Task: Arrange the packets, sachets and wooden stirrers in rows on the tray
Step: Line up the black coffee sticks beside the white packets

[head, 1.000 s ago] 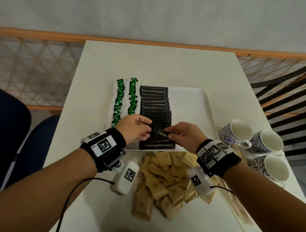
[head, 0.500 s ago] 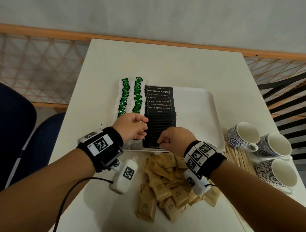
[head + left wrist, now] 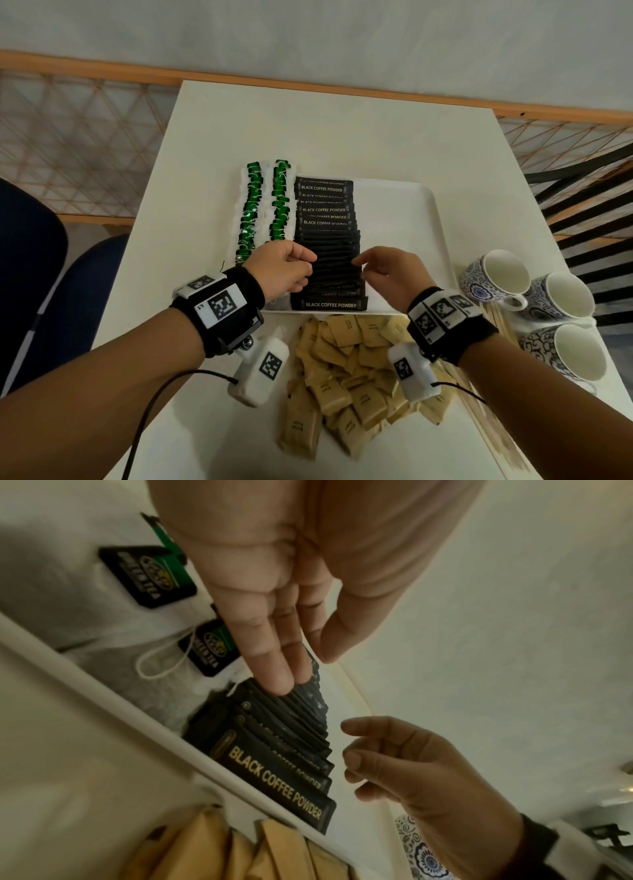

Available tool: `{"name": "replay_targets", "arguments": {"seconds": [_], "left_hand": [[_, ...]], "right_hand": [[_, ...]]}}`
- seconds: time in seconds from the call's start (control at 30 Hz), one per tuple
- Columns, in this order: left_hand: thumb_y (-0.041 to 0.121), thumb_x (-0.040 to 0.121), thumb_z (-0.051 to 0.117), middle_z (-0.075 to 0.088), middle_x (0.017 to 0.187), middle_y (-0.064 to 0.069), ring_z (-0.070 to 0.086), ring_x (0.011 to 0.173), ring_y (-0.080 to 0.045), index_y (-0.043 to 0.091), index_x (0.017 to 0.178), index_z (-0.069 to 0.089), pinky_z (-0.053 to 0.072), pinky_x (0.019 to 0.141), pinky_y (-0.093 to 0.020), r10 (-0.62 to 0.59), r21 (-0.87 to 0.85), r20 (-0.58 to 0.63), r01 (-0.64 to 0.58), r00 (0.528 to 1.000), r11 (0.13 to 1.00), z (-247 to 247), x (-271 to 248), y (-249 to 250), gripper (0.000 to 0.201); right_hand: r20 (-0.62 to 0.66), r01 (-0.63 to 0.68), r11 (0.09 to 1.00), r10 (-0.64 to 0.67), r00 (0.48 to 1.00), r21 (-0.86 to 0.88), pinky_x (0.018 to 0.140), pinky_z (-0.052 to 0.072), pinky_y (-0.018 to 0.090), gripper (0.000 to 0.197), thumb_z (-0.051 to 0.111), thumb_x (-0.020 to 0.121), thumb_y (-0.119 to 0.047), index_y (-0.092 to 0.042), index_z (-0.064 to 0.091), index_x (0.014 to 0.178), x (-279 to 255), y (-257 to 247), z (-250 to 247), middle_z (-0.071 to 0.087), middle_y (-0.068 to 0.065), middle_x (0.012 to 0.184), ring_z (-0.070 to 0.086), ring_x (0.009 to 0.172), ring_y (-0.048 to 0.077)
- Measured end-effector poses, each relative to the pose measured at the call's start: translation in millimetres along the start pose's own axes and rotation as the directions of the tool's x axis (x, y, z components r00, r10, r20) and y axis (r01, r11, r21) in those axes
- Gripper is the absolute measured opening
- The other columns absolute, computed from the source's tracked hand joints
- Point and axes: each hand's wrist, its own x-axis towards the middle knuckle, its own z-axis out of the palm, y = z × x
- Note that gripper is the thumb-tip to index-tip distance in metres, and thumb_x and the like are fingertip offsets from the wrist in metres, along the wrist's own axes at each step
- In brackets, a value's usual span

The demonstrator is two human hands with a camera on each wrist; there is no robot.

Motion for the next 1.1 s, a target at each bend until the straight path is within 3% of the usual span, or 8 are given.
{"name": "replay_targets", "arguments": {"seconds": [0.07,0.17,0.3,0.4,0.57,0.77,0.9,1.1], "left_hand": [[0.007,0.092,0.055,0.068,0.101,-0.005,0.065,0.091,-0.017,0.027,0.091,0.064,0.055,0.082,-0.027,0.029,0.066,0.011,-0.029,1.000,0.997,3,1,2,0.022],[0.005,0.094,0.048,0.064,0.110,0.006,0.059,0.101,-0.009,0.028,0.106,0.066,0.046,0.089,-0.021,0.066,0.183,0.043,-0.073,0.997,0.981,11,0,8,0.032],[0.006,0.095,0.044,0.067,0.112,0.004,0.064,0.102,-0.027,0.029,0.114,0.065,0.052,0.090,-0.037,0.070,0.241,0.080,-0.088,0.994,0.966,22,1,14,0.036],[0.009,0.096,0.043,0.062,0.125,0.003,0.061,0.108,-0.021,0.032,0.119,0.061,0.047,0.098,-0.033,0.086,0.309,0.121,-0.120,0.989,0.944,28,5,13,0.038],[0.012,0.100,0.037,0.014,0.159,0.002,0.012,0.146,-0.013,0.023,0.147,0.032,0.008,0.112,-0.017,0.067,0.541,0.270,-0.209,0.960,0.814,35,8,16,0.049],[0.016,0.102,0.034,-0.008,0.160,-0.003,-0.009,0.146,-0.016,0.016,0.152,0.010,-0.003,0.114,-0.023,0.009,0.677,0.354,-0.263,0.935,0.688,40,4,15,0.056],[0.011,0.098,0.044,-0.001,0.160,-0.004,-0.006,0.147,-0.018,0.021,0.149,0.025,0.000,0.115,-0.024,0.110,0.704,0.321,-0.315,0.941,0.637,40,2,3,0.056],[0.019,0.087,0.063,0.019,0.154,-0.003,0.011,0.144,-0.020,0.023,0.119,0.055,0.015,0.115,-0.029,0.257,0.800,0.254,-0.352,0.933,0.487,31,5,-1,0.033]], "right_hand": [[-0.036,-0.106,0.994,0.107,0.994,0.031,0.063,0.047,0.017,0.029,0.052,0.087,-0.010,-0.032,0.061,0.103,0,12,-2,0.067,-0.006,0.081,0.063,0.073,0.011],[0.017,-0.188,0.977,0.187,0.982,0.106,0.069,0.056,0.030,0.035,0.055,0.082,-0.009,-0.030,0.056,0.111,-4,21,3,0.071,-0.001,0.077,0.066,0.072,0.016],[0.108,-0.184,0.975,0.171,0.979,0.123,0.064,0.053,0.021,0.042,0.058,0.078,-0.008,-0.031,0.049,0.111,-8,17,9,0.072,-0.003,0.077,0.066,0.070,0.008],[0.079,-0.173,0.978,0.164,0.983,0.117,0.063,0.048,0.018,0.042,0.058,0.079,-0.007,-0.030,0.049,0.114,-6,18,7,0.070,-0.004,0.077,0.064,0.070,0.006],[-0.007,-0.165,0.970,0.169,0.986,0.179,0.068,0.049,0.019,0.046,0.058,0.082,-0.007,-0.028,0.048,0.121,-1,17,4,0.068,-0.005,0.082,0.062,0.075,0.007],[0.043,-0.188,0.958,0.183,0.982,0.218,0.068,0.048,0.021,0.052,0.061,0.082,-0.008,-0.028,0.044,0.127,-2,14,8,0.068,-0.005,0.084,0.063,0.077,0.008],[0.075,-0.215,0.950,0.203,0.976,0.225,0.067,0.047,0.023,0.051,0.063,0.082,-0.008,-0.029,0.045,0.125,-1,15,7,0.066,-0.006,0.083,0.064,0.078,0.011],[0.056,-0.218,0.950,0.211,0.976,0.225,0.067,0.049,0.023,0.050,0.062,0.082,-0.008,-0.030,0.046,0.124,0,18,8,0.067,-0.005,0.083,0.064,0.077,0.010]]}}
